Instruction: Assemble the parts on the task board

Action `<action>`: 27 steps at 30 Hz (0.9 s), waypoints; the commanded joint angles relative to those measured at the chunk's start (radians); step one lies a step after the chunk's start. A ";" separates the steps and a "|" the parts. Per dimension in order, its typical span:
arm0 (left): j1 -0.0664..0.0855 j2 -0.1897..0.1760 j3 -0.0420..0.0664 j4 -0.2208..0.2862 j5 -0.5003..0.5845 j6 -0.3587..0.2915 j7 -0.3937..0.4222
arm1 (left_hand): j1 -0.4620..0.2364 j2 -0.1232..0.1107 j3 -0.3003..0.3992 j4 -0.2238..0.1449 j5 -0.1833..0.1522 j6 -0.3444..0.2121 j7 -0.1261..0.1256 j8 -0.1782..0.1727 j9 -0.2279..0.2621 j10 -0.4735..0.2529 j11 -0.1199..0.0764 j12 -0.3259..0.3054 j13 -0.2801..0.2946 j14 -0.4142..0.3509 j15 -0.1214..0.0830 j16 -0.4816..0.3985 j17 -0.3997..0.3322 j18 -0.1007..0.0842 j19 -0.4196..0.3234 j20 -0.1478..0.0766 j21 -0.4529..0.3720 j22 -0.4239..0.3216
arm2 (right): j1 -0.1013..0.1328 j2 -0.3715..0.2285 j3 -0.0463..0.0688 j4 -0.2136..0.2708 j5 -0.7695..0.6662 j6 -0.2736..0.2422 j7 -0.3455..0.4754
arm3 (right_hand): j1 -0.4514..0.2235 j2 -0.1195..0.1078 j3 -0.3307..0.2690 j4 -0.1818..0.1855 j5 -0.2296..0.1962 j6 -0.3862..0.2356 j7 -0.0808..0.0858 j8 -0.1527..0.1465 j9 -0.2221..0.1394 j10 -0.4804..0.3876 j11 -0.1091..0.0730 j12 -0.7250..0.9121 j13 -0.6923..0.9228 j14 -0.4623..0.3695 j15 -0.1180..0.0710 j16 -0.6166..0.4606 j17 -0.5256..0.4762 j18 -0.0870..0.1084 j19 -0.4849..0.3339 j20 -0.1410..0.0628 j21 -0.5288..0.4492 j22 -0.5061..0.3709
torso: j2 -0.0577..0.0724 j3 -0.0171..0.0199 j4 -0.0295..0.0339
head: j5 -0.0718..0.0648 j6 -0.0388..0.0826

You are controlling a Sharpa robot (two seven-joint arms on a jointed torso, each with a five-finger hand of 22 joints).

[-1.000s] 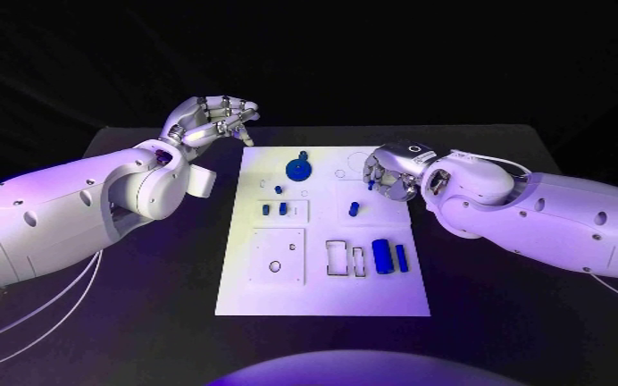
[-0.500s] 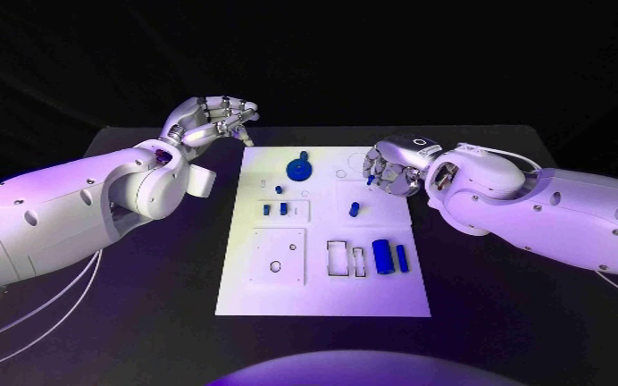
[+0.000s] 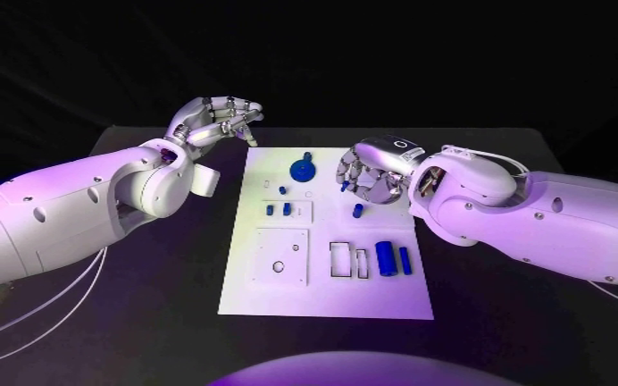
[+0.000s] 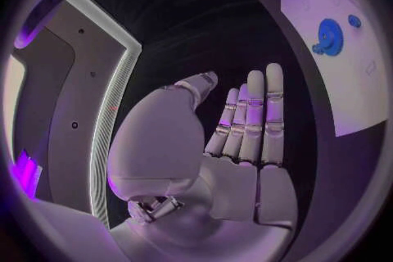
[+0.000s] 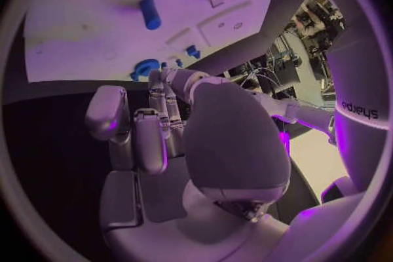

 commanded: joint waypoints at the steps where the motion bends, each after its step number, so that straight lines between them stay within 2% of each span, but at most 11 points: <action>1: 0.000 0.005 0.001 -0.005 -0.009 0.026 0.004 | -0.003 -0.002 -0.002 0.003 0.001 -0.006 0.036 -0.002 -0.001 -0.006 -0.001 -0.004 -0.001 0.000 0.008 0.001 0.001 0.013 0.008 0.000 -0.006 -0.001 | -0.007 0.023 0.000 0.016 -0.001 -0.004 0.020 | -0.011 0.004 0.000 -0.004 0.003 0.003 0.006 0.003 0.080 0.002 -0.003 0.005 0.002 0.029 -0.002 -0.003 -0.001 -0.013 0.004 -0.004 0.001 0.017 | -0.001 0.0004 -0.0025 | 0.018 -0.004; 6: 0.000 0.009 0.001 -0.010 -0.007 0.027 0.004 | -0.003 -0.002 -0.002 0.003 0.001 -0.007 0.036 -0.002 -0.001 -0.008 -0.001 -0.004 -0.001 0.000 0.008 0.001 0.001 0.013 0.009 0.000 -0.007 -0.002 | -0.031 0.070 -0.002 0.021 -0.020 0.001 0.031 | -0.012 0.005 0.001 -0.006 0.002 0.002 0.006 0.003 0.081 0.001 -0.003 0.005 0.002 0.029 -0.002 -0.004 -0.003 -0.013 0.003 -0.004 -0.001 0.016 | -0.002 -0.0010 -0.0040 | 0.035 -0.012; 7: 0.000 0.010 0.001 -0.011 -0.007 0.027 0.003 | -0.003 -0.002 -0.002 0.003 0.001 -0.007 0.036 -0.002 -0.001 -0.008 -0.001 -0.004 -0.001 0.000 0.008 0.001 0.001 0.013 0.009 0.000 -0.007 -0.002 | -0.037 0.078 -0.002 0.019 -0.023 0.000 0.034 | -0.012 0.005 0.001 -0.006 0.002 0.002 0.006 0.003 0.081 0.001 -0.003 0.005 0.002 0.029 -0.002 -0.004 -0.003 -0.013 0.003 -0.004 -0.001 0.016 | -0.001 -0.0003 -0.0036 | 0.039 -0.013; 11: 0.000 0.015 0.001 -0.014 -0.006 0.034 -0.003 | 0.000 0.000 -0.002 0.002 0.003 -0.009 0.037 -0.002 -0.001 -0.011 0.000 -0.004 -0.002 -0.002 0.008 0.001 0.001 0.013 0.009 0.000 -0.008 -0.003 | -0.071 0.120 -0.006 0.007 -0.043 -0.007 0.048 | -0.013 0.007 0.004 -0.012 0.003 0.000 0.007 0.003 0.082 0.001 -0.002 0.005 0.003 0.029 -0.002 -0.004 -0.003 -0.012 0.003 -0.004 -0.004 0.015 | 0.001 0.0011 -0.0012 | 0.061 -0.020; 14: 0.000 0.019 0.001 -0.015 -0.006 0.039 -0.005 | 0.002 0.001 -0.001 0.002 0.004 -0.010 0.037 -0.001 -0.001 -0.012 0.000 -0.003 -0.002 -0.002 0.009 0.001 0.002 0.013 0.010 0.000 -0.009 -0.003 | -0.094 0.142 -0.008 -0.002 -0.051 -0.008 0.053 | -0.014 0.007 0.005 -0.014 0.002 0.000 0.007 0.003 0.083 0.000 -0.002 0.005 0.004 0.029 -0.002 -0.004 -0.003 -0.012 0.002 -0.004 -0.006 0.014 | 0.002 0.0010 -0.0020 | 0.073 -0.026; 20: 0.000 0.024 0.001 -0.018 -0.005 0.047 -0.007 | -0.001 0.001 -0.003 0.004 0.004 -0.012 0.038 -0.001 -0.002 -0.015 0.001 -0.003 -0.002 -0.004 0.010 0.000 0.002 0.013 0.010 0.001 -0.011 -0.005 | -0.122 0.168 -0.012 -0.015 -0.062 -0.006 0.053 | -0.015 0.008 0.007 -0.018 0.002 -0.001 0.008 0.003 0.084 -0.001 -0.002 0.004 0.004 0.029 -0.002 -0.005 -0.005 -0.012 0.002 -0.004 -0.007 0.014 | 0.002 0.0032 -0.0012 | 0.083 -0.035; 24: 0.000 0.026 0.000 -0.018 -0.005 0.049 -0.008 | -0.001 0.000 -0.005 0.006 0.005 -0.014 0.039 -0.001 -0.002 -0.018 0.002 -0.003 -0.002 -0.005 0.011 0.000 0.002 0.013 0.010 0.001 -0.012 -0.006 | -0.134 0.180 -0.013 -0.024 -0.071 -0.003 0.048 | -0.015 0.008 0.007 -0.018 0.002 -0.001 0.008 0.003 0.084 -0.001 -0.002 0.004 0.004 0.029 -0.002 -0.005 -0.005 -0.012 0.002 -0.004 -0.007 0.014 | 0.000 0.0011 -0.0032 | 0.090 -0.040; 27: 0.000 0.026 0.000 -0.018 -0.005 0.050 -0.008 | -0.001 0.000 -0.005 0.006 0.005 -0.014 0.039 -0.001 -0.002 -0.018 0.002 -0.003 -0.002 -0.005 0.011 0.000 0.002 0.013 0.010 0.001 -0.012 -0.006 | -0.139 0.185 -0.014 -0.033 -0.073 0.004 0.046 | -0.015 0.008 0.007 -0.018 0.002 -0.001 0.008 0.003 0.084 -0.001 -0.002 0.004 0.004 0.029 -0.002 -0.005 -0.005 -0.012 0.002 -0.004 -0.007 0.014 | 0.001 0.0016 -0.0037 | 0.094 -0.045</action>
